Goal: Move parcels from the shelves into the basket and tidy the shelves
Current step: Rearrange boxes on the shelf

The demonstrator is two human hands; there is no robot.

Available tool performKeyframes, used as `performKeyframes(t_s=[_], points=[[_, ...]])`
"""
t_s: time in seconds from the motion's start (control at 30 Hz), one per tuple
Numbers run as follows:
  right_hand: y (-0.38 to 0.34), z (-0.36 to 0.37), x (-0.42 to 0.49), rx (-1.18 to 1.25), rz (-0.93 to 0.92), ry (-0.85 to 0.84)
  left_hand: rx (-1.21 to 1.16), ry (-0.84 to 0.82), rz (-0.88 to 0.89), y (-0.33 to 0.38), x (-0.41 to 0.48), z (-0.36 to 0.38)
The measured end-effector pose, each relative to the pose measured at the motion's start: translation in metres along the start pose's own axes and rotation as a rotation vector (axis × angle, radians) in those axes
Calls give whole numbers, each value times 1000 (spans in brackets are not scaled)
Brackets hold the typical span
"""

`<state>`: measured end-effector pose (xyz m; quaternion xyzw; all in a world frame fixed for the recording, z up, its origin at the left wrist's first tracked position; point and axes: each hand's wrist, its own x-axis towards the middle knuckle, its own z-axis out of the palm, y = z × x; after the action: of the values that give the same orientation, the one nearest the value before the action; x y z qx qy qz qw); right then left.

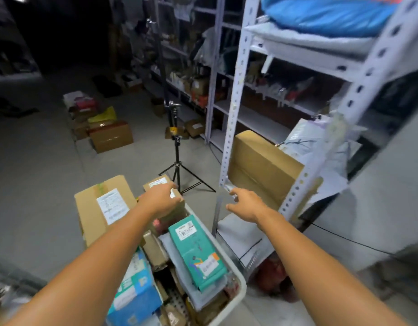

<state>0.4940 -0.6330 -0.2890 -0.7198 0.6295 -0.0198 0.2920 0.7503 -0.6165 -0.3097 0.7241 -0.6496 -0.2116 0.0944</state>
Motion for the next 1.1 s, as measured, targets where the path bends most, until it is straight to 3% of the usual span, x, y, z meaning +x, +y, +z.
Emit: performKeyframes(t_s=[0.5,0.83,1.1], points=[[228,-73,-195,19,278,195,209,-209,359,239,-69,84],[343,-106,-294,147,607,374,271,-307,707,407,-63,144],[401,-102,-355,263,928,513,245,-477,914,523,-55,218]])
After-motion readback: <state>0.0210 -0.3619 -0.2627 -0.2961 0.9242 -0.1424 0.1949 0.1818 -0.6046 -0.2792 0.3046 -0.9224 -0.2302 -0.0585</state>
